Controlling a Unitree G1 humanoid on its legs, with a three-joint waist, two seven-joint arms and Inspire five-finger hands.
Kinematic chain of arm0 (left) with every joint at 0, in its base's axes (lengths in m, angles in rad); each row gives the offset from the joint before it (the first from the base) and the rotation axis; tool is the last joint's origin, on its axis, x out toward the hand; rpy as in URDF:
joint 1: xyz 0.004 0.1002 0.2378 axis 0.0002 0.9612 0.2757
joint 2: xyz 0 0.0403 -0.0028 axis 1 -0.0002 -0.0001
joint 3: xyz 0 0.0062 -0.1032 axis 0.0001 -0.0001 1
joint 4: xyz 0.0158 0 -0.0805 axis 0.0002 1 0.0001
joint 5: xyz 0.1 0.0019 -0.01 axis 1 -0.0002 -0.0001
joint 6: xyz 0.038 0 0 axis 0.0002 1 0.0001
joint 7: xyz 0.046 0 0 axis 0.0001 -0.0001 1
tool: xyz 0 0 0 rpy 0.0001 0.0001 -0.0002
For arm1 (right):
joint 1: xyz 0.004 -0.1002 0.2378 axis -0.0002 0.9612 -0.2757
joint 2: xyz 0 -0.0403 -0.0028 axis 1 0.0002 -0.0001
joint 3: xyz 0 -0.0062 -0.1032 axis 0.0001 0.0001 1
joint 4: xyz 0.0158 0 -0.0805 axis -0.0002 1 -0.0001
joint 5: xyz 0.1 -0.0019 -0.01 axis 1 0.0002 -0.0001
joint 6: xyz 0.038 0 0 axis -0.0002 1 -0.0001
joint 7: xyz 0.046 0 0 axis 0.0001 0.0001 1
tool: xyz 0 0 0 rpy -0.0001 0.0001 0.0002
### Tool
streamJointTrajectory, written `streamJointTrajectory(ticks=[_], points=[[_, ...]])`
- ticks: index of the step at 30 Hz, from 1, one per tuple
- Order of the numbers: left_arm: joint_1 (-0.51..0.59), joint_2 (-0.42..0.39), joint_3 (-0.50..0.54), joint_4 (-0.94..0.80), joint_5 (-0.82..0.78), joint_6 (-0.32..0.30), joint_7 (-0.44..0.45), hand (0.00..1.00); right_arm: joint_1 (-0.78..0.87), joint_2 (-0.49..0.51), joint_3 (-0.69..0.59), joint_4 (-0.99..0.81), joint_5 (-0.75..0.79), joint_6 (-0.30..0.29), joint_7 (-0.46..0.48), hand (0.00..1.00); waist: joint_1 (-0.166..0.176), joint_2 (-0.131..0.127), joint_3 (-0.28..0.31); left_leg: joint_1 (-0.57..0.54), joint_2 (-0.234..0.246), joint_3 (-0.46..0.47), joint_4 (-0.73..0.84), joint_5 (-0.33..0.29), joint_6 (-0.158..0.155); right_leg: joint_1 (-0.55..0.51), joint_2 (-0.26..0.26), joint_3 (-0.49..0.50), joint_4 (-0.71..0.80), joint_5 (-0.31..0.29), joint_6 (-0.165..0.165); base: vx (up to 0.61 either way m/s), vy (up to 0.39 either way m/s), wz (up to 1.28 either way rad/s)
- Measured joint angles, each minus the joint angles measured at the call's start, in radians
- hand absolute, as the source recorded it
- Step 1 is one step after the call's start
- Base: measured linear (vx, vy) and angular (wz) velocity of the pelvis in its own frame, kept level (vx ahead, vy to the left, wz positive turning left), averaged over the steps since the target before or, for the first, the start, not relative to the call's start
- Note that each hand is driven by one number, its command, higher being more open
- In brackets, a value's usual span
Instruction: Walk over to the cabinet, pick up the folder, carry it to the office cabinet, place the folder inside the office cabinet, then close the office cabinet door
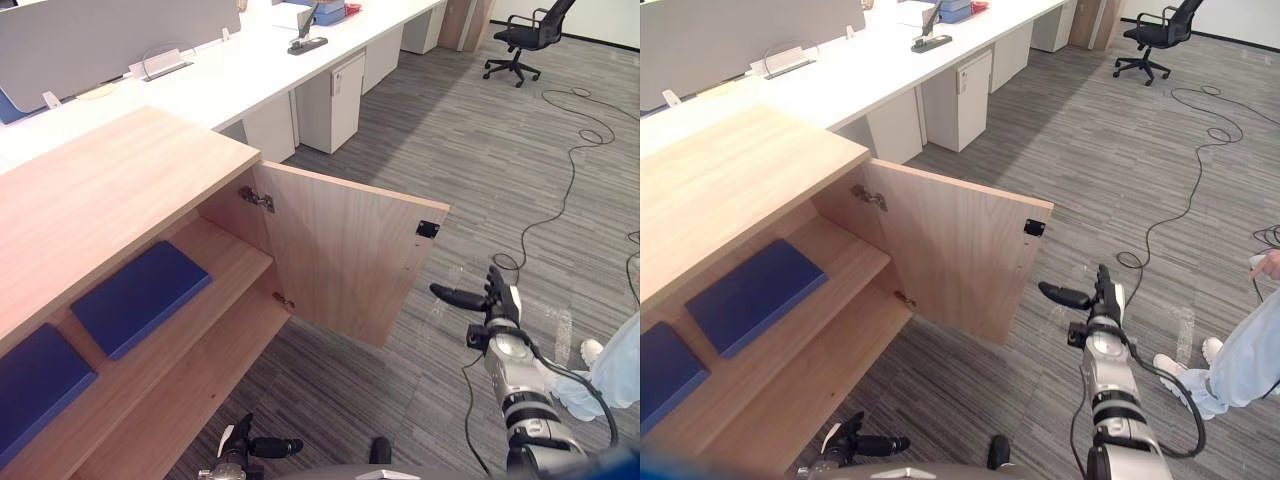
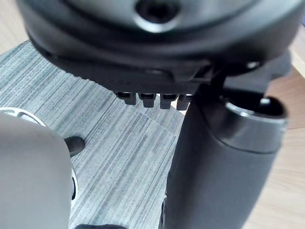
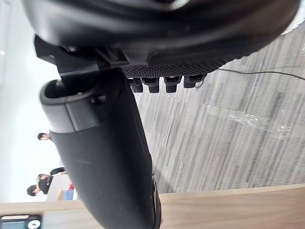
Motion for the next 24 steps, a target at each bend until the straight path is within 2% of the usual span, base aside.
streamJointTrajectory(ticks=[5,9,15,21,24], points=[[-0.005,0.0,0.0,0.0,-0.001,-0.007,-0.007,1.0,-0.108,-0.026,0.042,0.045,0.008,-0.004,-0.002,1.0,0.001,0.005,0.016,-0.001,-0.007,-0.01,0.0,0.0,0.006,0.0,-0.008,-0.005,0.002,0.004,0.003,-0.03,-0.001,0.05],[-0.006,0.0,-0.001,-0.006,-0.011,-0.013,-0.01,1.0,-0.198,-0.046,0.092,0.101,0.079,-0.011,0.018,1.0,0.002,0.005,0.03,-0.008,-0.014,-0.025,0.002,0.002,0.012,0.001,-0.018,-0.015,0.002,0.007,0.005,-0.05,-0.002,0.09],[-0.014,0.001,-0.012,-0.006,-0.023,-0.019,-0.011,1.0,-0.306,-0.055,0.099,0.206,0.088,-0.019,0.019,1.0,0.004,0.008,0.051,-0.019,-0.023,-0.049,0.006,0.004,0.021,0.004,-0.03,-0.035,0.002,0.01,0.006,-0.05,-0.002,0.1],[-0.032,0.001,-0.04,-0.007,-0.024,-0.021,-0.01,1.0,-0.327,-0.054,0.113,0.267,0.119,-0.021,0.031,1.0,0.024,0.014,0.072,-0.022,-0.033,-0.056,0.006,0.006,0.028,0.005,-0.041,-0.04,0.003,0.014,0.009,-0.05,0.002,0.05],[-0.035,0.001,-0.04,-0.007,-0.036,-0.021,-0.01,1.0,-0.321,-0.045,0.196,0.278,0.12,-0.024,0.043,1.0,0.021,0.016,0.089,-0.022,-0.037,-0.057,0.006,0.007,0.029,0.005,-0.045,-0.039,0.003,0.016,0.012,-0.05,-0.002,0.0]])
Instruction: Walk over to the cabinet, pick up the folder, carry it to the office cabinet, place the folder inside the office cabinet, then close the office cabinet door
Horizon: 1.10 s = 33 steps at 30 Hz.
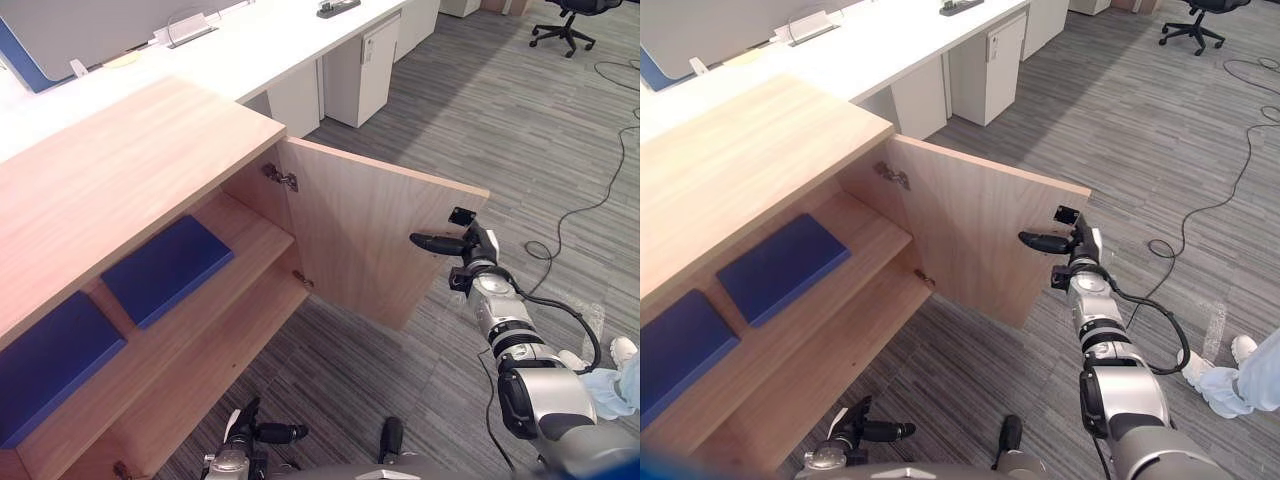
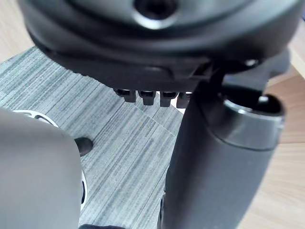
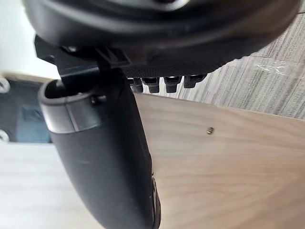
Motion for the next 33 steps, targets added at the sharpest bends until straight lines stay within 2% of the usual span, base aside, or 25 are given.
streamJointTrajectory(ticks=[4,10,12,16,18,21,23,26,30,33], points=[[0.0,0.001,-0.006,0.002,-0.002,0.0,-0.004,1.0,0.048,-0.027,0.142,-0.001,-0.07,-0.005,0.042,1.0,-0.013,-0.009,0.007,0.0,0.0,0.0,0.0,0.0,0.001,0.001,0.002,0.005,0.0,0.0,0.0,-0.04,-0.012,-0.04],[-0.013,0.004,-0.076,0.003,0.029,0.0,-0.033,1.0,0.192,-0.054,0.486,-0.009,-0.286,0.002,0.183,1.0,-0.021,-0.012,0.008,0.005,0.012,0.0,-0.001,-0.002,-0.001,0.001,0.016,0.018,-0.001,-0.004,-0.004,-0.04,-0.033,-0.07],[-0.015,0.004,-0.079,0.003,0.038,0.0,-0.041,1.0,0.248,-0.05,0.653,-0.091,-0.352,0.002,0.269,1.0,-0.022,-0.013,0.008,0.009,0.02,0.006,0.0,-0.003,-0.004,0.001,0.025,0.027,-0.003,-0.006,-0.008,-0.05,-0.037,-0.1],[-0.015,0.005,-0.071,0.004,0.05,0.0,-0.041,1.0,0.3,-0.035,0.836,-0.26,-0.365,-0.007,0.368,1.0,-0.023,-0.018,0.005,0.007,0.031,0.023,0.0,-0.004,-0.013,-0.013,0.04,0.048,-0.003,-0.006,-0.01,-0.04,-0.035,-0.17],[-0.015,0.005,-0.027,0.016,0.063,0.001,-0.041,1.0,0.304,-0.047,0.941,-0.367,-0.355,-0.05,0.436,1.0,-0.023,-0.027,-0.001,0.009,0.033,0.034,0.0,-0.005,-0.016,-0.021,0.047,0.069,-0.002,-0.004,-0.013,-0.02,-0.007,-0.26],[-0.013,0.01,0.094,0.045,0.079,0.011,-0.051,1.0,0.309,-0.057,1.007,-0.434,-0.353,-0.105,0.539,1.0,-0.022,-0.048,-0.017,0.015,0.036,0.033,0.0,-0.01,-0.02,-0.031,0.056,0.094,0.0,0.0,-0.017,-0.01,-0.002,-0.3],[-0.009,0.01,0.17,0.051,0.078,0.015,-0.067,1.0,0.33,-0.08,1.021,-0.429,-0.374,-0.121,0.59,1.0,-0.018,-0.057,-0.024,0.02,0.034,0.032,0.0,-0.013,-0.019,-0.029,0.057,0.102,0.0,0.0,-0.016,-0.02,0.013,-0.12],[0.006,0.014,0.274,0.053,0.077,0.027,-0.089,1.0,0.384,-0.106,1.004,-0.342,-0.535,-0.137,0.62,1.0,-0.015,-0.062,-0.036,0.02,0.03,0.027,0.0,-0.014,-0.018,-0.028,0.051,0.099,0.0,0.0,-0.016,-0.04,0.029,0.01],[0.031,0.009,0.359,0.067,0.078,0.047,-0.1,1.0,0.459,-0.065,0.852,-0.262,-0.602,-0.144,0.6,1.0,-0.012,-0.05,-0.041,0.011,0.034,-0.032,0.011,-0.014,-0.018,-0.003,0.041,0.049,0.001,-0.007,-0.015,-0.07,-0.016,0.39],[0.062,-0.02,0.408,0.07,0.077,0.052,-0.108,1.0,0.492,0.004,0.751,-0.117,-0.681,-0.135,0.561,1.0,0.016,-0.015,-0.068,0.001,0.025,-0.163,0.021,-0.011,-0.014,0.061,0.012,-0.071,0.0,-0.033,0.0,-0.1,-0.021,1.07]])
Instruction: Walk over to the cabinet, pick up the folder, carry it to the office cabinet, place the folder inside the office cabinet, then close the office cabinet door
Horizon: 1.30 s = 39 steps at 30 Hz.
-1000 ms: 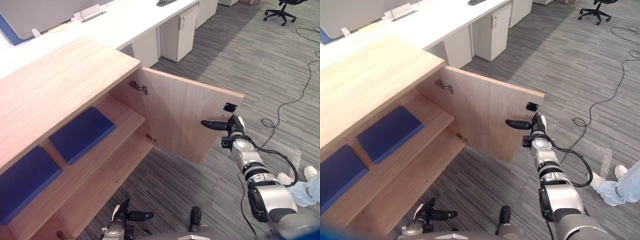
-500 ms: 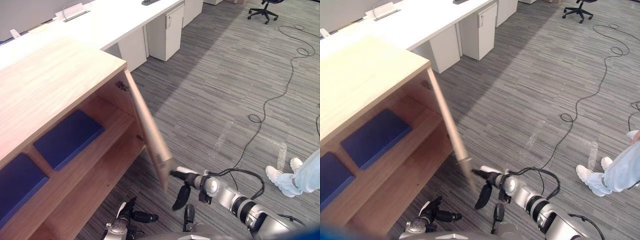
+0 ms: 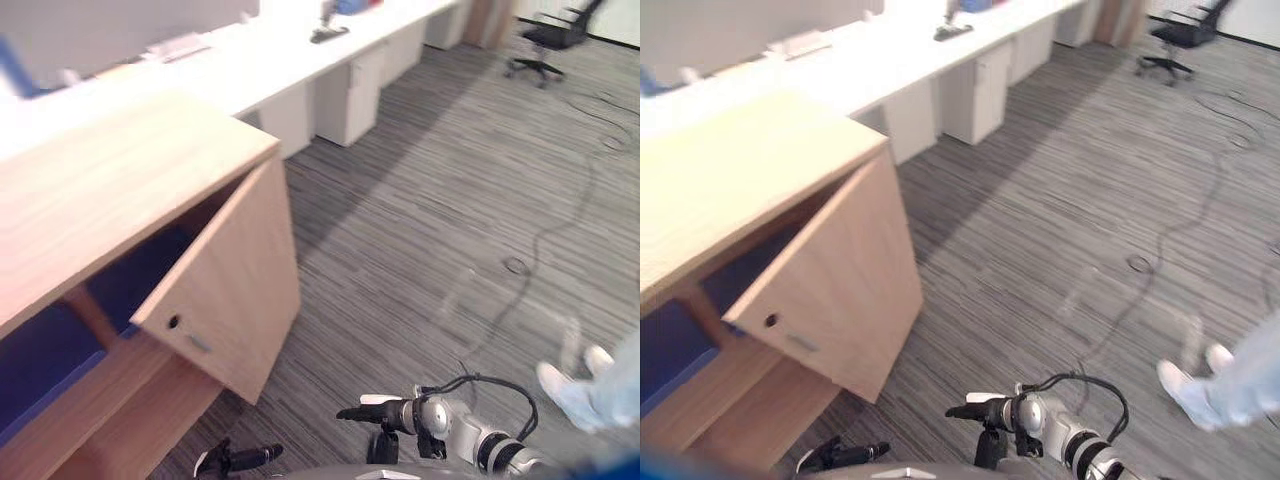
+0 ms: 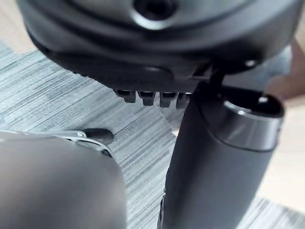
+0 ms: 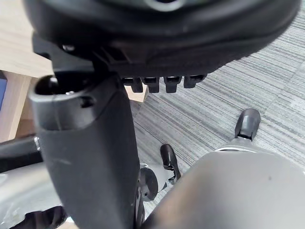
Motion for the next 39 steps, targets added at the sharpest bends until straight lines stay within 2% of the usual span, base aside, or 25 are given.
streamJointTrajectory(ticks=[2,4,6,7,8,9,10,12,14,16,17,21,23,24,25,26,27,28,29,31,32,33,34,35,39], points=[[0.028,-0.019,0.017,0.0,-0.002,0.0,0.001,1.0,0.03,0.038,-0.065,0.099,-0.033,0.02,-0.037,1.0,0.021,0.015,-0.024,-0.015,-0.018,-0.097,0.0,0.006,0.01,0.038,-0.034,-0.093,0.014,-0.029,0.019,-0.06,0.055,1.49],[0.05,-0.036,0.037,0.0,-0.008,0.001,0.001,1.0,0.057,0.067,-0.175,0.185,-0.034,0.038,-0.073,1.0,0.031,0.036,-0.033,-0.025,-0.049,-0.217,0.0,0.016,0.029,0.047,-0.103,-0.198,0.143,-0.105,0.042,-0.01,0.12,1.88],[0.059,-0.032,0.044,-0.001,-0.015,0.0,0.004,1.0,0.094,0.104,-0.363,0.272,-0.031,0.072,-0.13,1.0,0.05,0.019,-0.028,-0.012,-0.122,-0.38,0.01,0.043,0.051,0.085,-0.237,-0.315,0.359,-0.214,0.069,0.03,0.145,2.13],[0.059,-0.03,0.043,0.0,-0.023,0.0,0.005,1.0,0.099,0.106,-0.396,0.284,-0.031,0.081,-0.142,1.0,0.058,0.016,-0.028,-0.015,-0.137,-0.418,0.019,0.044,0.054,0.094,-0.26,-0.312,0.4,-0.227,0.054,0.01,0.119,2.03],[0.059,-0.025,0.036,-0.001,-0.026,0.0,0.008,1.0,0.109,0.11,-0.463,0.301,-0.027,0.097,-0.169,1.0,0.066,0.009,-0.028,-0.02,-0.165,-0.498,0.036,0.04,0.068,0.106,-0.289,-0.261,0.467,-0.243,0.014,-0.02,0.07,1.99],[0.059,-0.014,0.023,-0.01,-0.04,0.001,0.013,1.0,0.118,0.123,-0.541,0.315,-0.025,0.111,-0.196,1.0,0.068,0.005,-0.025,-0.031,-0.182,-0.572,0.05,0.036,0.08,0.092,-0.29,-0.123,0.521,-0.256,-0.018,-0.02,0.04,1.94],[0.061,-0.007,0.022,-0.012,-0.045,0.0,0.017,1.0,0.122,0.133,-0.577,0.318,-0.024,0.117,-0.208,1.0,0.067,0.002,-0.027,-0.038,-0.189,-0.607,0.057,0.036,0.08,0.082,-0.273,-0.031,0.53,-0.273,-0.027,0.0,-0.042,1.82],[0.048,0.033,-0.012,-0.014,-0.052,0.005,0.036,1.0,0.139,0.166,-0.709,0.326,0.022,0.134,-0.253,1.0,0.051,-0.039,-0.021,-0.117,-0.223,-0.758,0.096,0.032,0.074,0.05,-0.152,0.315,0.484,-0.363,-0.015,0.01,-0.16,1.89],[0.03,0.046,-0.018,-0.016,-0.052,0.02,0.048,1.0,0.145,0.186,-0.803,0.334,0.066,0.16,-0.279,1.0,0.036,-0.06,-0.022,-0.188,-0.252,-0.851,0.132,0.03,0.057,0.037,-0.107,0.434,0.446,-0.388,0.004,0.04,-0.245,1.78],[0.025,0.041,-0.014,-0.036,-0.056,0.025,0.058,1.0,0.148,0.193,-0.847,0.333,0.098,0.188,-0.296,1.0,0.042,-0.058,-0.02,-0.236,-0.248,-0.908,0.155,0.032,0.007,0.042,-0.081,0.452,0.435,-0.411,0.045,0.05,-0.238,1.26],[0.025,0.029,-0.014,-0.041,-0.066,0.025,0.059,1.0,0.157,0.193,-0.877,0.331,0.126,0.197,-0.311,1.0,0.042,-0.058,-0.018,-0.249,-0.239,-0.942,0.159,0.037,-0.015,0.055,-0.072,0.399,0.417,-0.425,0.068,0.02,-0.202,0.84],[0.021,0.017,-0.028,-0.056,-0.095,0.023,0.057,1.0,0.191,0.207,-0.968,0.311,0.174,0.213,-0.341,1.0,0.047,-0.049,-0.017,-0.277,-0.209,-0.986,0.137,0.063,-0.064,0.118,-0.022,0.278,0.325,-0.443,0.05,0.03,-0.279,0.81],[0.012,0.022,-0.044,-0.074,-0.11,0.02,0.057,1.0,0.202,0.219,-0.977,0.301,0.186,0.216,-0.349,1.0,0.045,-0.061,-0.007,-0.307,-0.196,-0.968,0.111,0.121,-0.083,0.125,0.003,0.206,0.305,-0.45,0.038,0.0,-0.21,0.98],[0.007,0.021,-0.052,-0.084,-0.116,0.02,0.056,1.0,0.204,0.22,-0.978,0.3,0.194,0.216,-0.35,1.0,0.044,-0.065,0.001,-0.319,-0.189,-0.942,0.107,0.139,-0.077,0.125,0.007,0.181,0.304,-0.45,0.034,-0.03,-0.155,1.24],[0.0,0.022,-0.066,-0.106,-0.121,0.019,0.058,1.0,0.203,0.226,-0.99,0.3,0.208,0.215,-0.354,1.0,0.043,-0.074,0.016,-0.347,-0.177,-0.833,0.085,0.186,-0.036,0.119,0.006,0.128,0.304,-0.446,0.022,-0.04,-0.118,1.18],[-0.018,0.03,-0.078,-0.11,-0.124,0.014,0.065,1.0,0.199,0.231,-1.003,0.307,0.21,0.213,-0.357,1.0,0.038,-0.085,0.033,-0.386,-0.147,-0.637,0.119,0.164,0.026,0.11,0.006,0.08,0.293,-0.436,0.005,-0.05,-0.096,1.12],[-0.025,0.031,-0.077,-0.109,-0.131,0.014,0.069,1.0,0.193,0.232,-1.005,0.309,0.21,0.212,-0.36,1.0,0.035,-0.085,0.044,-0.431,-0.125,-0.518,0.213,0.129,0.039,0.112,0.007,0.055,0.291,-0.435,0.001,-0.02,-0.091,0.94],[-0.019,0.029,-0.07,-0.126,-0.173,0.008,0.089,1.0,0.19,0.231,-1.022,0.31,0.212,0.212,-0.367,1.0,0.038,-0.081,0.055,-0.487,-0.075,-0.322,0.423,0.049,0.072,0.123,0.008,0.018,0.292,-0.434,0.0,0.04,-0.047,0.8],[0.002,0.031,-0.086,-0.153,-0.181,-0.003,0.1,1.0,0.198,0.23,-1.04,0.312,0.216,0.213,-0.372,1.0,0.041,-0.077,0.055,-0.479,-0.04,-0.195,0.542,-0.016,0.075,0.143,0.005,-0.01,0.288,-0.434,0.0,0.07,-0.025,0.78],[0.016,0.032,-0.14,-0.165,-0.179,-0.007,0.1,1.0,0.203,0.226,-1.041,0.311,0.225,0.21,-0.376,1.0,0.034,-0.065,0.05,-0.443,-0.033,-0.123,0.578,-0.095,0.081,0.155,-0.007,-0.054,0.283,-0.435,0.005,0.1,0.078,0.78],[0.014,0.03,-0.182,-0.167,-0.179,-0.007,0.095,1.0,0.202,0.219,-1.044,0.308,0.248,0.208,-0.379,1.0,0.031,-0.044,0.046,-0.422,-0.04,-0.094,0.519,-0.144,0.093,0.152,-0.014,-0.091,0.293,-0.437,0.024,0.11,0.129,0.93],[0.015,0.039,-0.193,-0.167,-0.179,-0.007,0.092,1.0,0.2,0.223,-1.061,0.309,0.249,0.207,-0.38,1.0,0.031,-0.051,0.049,-0.414,-0.068,-0.102,0.476,-0.14,0.116,0.147,-0.018,-0.098,0.3,-0.44,0.028,0.15,0.156,1.19],[0.014,0.056,-0.207,-0.173,-0.18,-0.007,0.093,1.0,0.199,0.243,-1.09,0.312,0.254,0.207,-0.386,1.0,0.017,-0.078,0.046,-0.388,-0.135,-0.134,0.374,-0.083,0.127,0.134,-0.053,-0.096,0.302,-0.433,0.015,0.13,0.108,1.34],[0.015,0.058,-0.216,-0.182,-0.183,-0.006,0.094,1.0,0.211,0.255,-1.114,0.311,0.273,0.207,-0.389,1.0,0.006,-0.089,0.035,-0.352,-0.184,-0.175,0.266,-0.024,0.14,0.134,-0.068,-0.085,0.287,-0.419,-0.008,0.14,0.096,1.34],[0.05,0.024,-0.231,-0.264,-0.234,-0.007,0.097,1.0,0.22,0.253,-1.126,0.31,0.318,0.187,-0.392,1.0,0.016,-0.083,0.019,-0.24,-0.258,-0.266,0.051,0.091,0.16,0.126,-0.082,-0.09,0.228,-0.387,0.012,0.04,0.021,0.86]])
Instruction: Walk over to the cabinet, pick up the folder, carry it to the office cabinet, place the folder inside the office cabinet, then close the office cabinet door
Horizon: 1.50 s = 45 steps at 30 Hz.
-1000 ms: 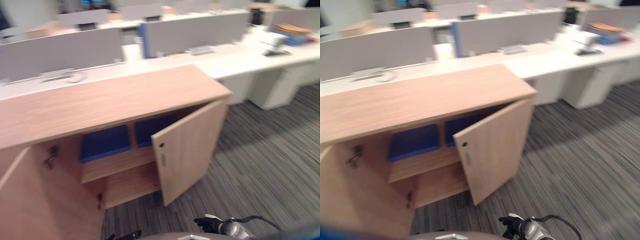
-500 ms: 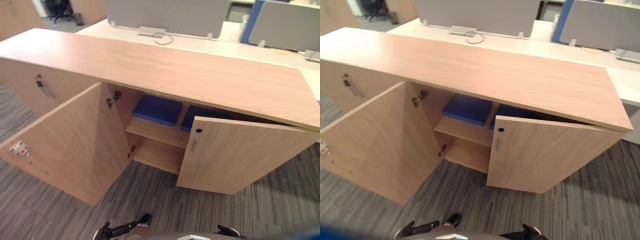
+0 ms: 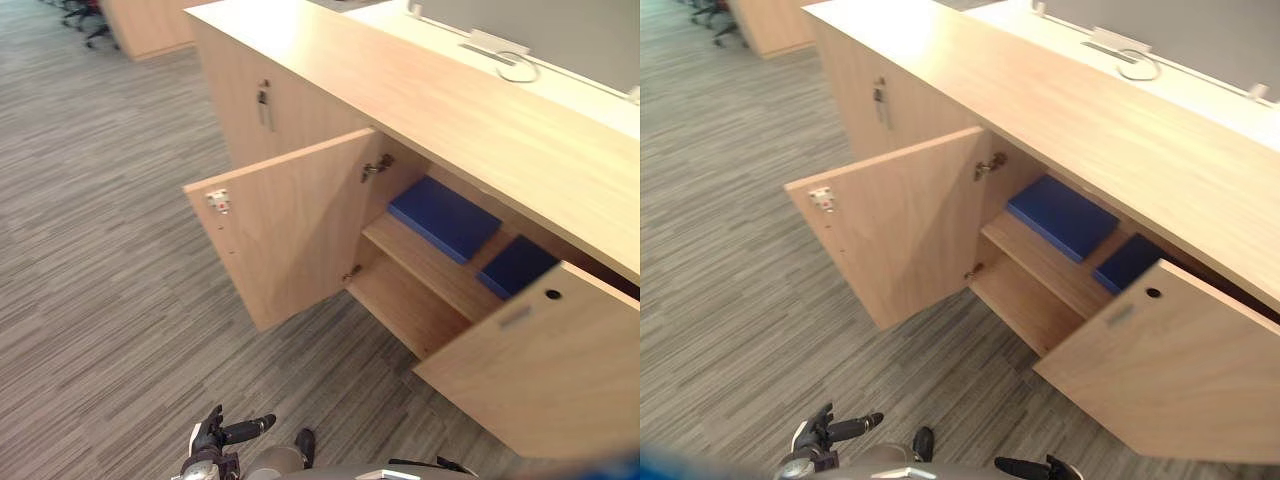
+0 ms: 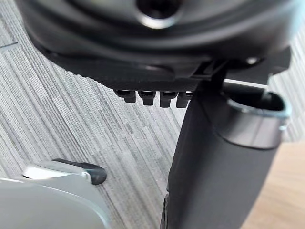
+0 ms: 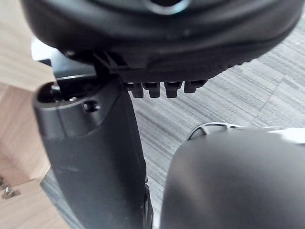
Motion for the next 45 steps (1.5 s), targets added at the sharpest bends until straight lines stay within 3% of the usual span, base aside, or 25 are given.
streamJointTrajectory(ticks=[3,5,14,18,22,27,33,42,45], points=[[0.063,-0.05,0.025,-0.114,-0.037,0.0,0.001,1.0,0.002,0.006,-0.022,-0.004,0.01,-0.014,-0.001,1.0,0.0,0.009,-0.046,0.053,-0.011,-0.033,-0.136,0.066,-0.003,-0.003,-0.003,-0.003,-0.016,0.02,0.029,0.03,-0.042,0.31],[0.066,-0.092,0.063,-0.178,-0.046,0.0,0.003,1.0,-0.006,0.015,-0.03,-0.021,0.011,-0.014,-0.002,1.0,0.002,0.025,-0.044,0.072,-0.009,-0.044,-0.193,0.1,-0.005,0.004,0.003,-0.005,-0.034,0.024,0.036,0.05,-0.078,0.14],[0.066,-0.112,0.185,-0.52,0.001,0.006,0.092,1.0,-0.01,0.046,-0.008,-0.05,0.016,-0.014,0.005,1.0,-0.001,0.035,-0.044,0.117,0.006,-0.025,-0.209,0.1,-0.011,0.044,0.02,0.017,-0.061,0.054,0.03,0.02,-0.042,-0.06],[0.019,-0.091,0.223,-0.553,0.087,0.018,0.127,1.0,-0.013,0.047,0.034,-0.063,0.009,-0.013,0.019,1.0,-0.002,0.042,-0.041,0.127,0.018,0.015,-0.214,0.094,-0.019,0.042,0.025,0.053,-0.068,0.067,0.027,-0.07,0.015,-0.31],[-0.037,-0.031,0.271,-0.549,0.093,0.051,0.136,1.0,-0.015,0.047,0.051,-0.066,0.007,-0.012,0.037,1.0,-0.007,0.04,-0.042,0.134,0.028,0.063,-0.215,0.085,-0.029,0.039,0.03,0.096,-0.09,0.068,0.028,-0.09,-0.002,-0.42],[-0.119,0.053,0.315,-0.484,0.016,0.051,0.144,1.0,-0.014,0.029,0.05,-0.066,0.009,-0.009,0.044,1.0,-0.021,0.047,-0.046,0.138,0.041,0.106,-0.215,0.082,-0.033,0.028,0.039,0.135,-0.106,0.068,0.027,-0.07,-0.011,-0.25],[-0.175,0.119,0.315,-0.374,-0.044,0.051,0.119,1.0,-0.002,0.015,0.042,-0.064,0.011,-0.008,0.045,1.0,-0.023,0.035,-0.053,0.139,0.041,0.129,-0.215,0.07,-0.034,0.03,0.04,0.156,-0.126,0.068,0.027,0.03,-0.008,-0.11],[-0.368,0.367,0.303,-0.109,-0.194,0.053,0.056,1.0,-0.001,0.016,-0.053,-0.037,0.06,0.004,0.046,1.0,-0.025,0.035,-0.053,0.172,0.074,0.166,-0.209,0.058,-0.047,0.03,0.065,0.207,-0.105,0.093,-0.009,0.05,-0.017,-0.14],[-0.45,0.444,0.287,0.014,-0.246,0.051,0.034,1.0,0.005,0.006,-0.092,-0.035,0.089,0.004,0.046,1.0,-0.029,0.062,-0.053,0.18,0.088,0.178,-0.208,0.057,-0.05,0.023,0.076,0.228,-0.093,0.106,-0.018,-0.02,-0.019,-0.14]])
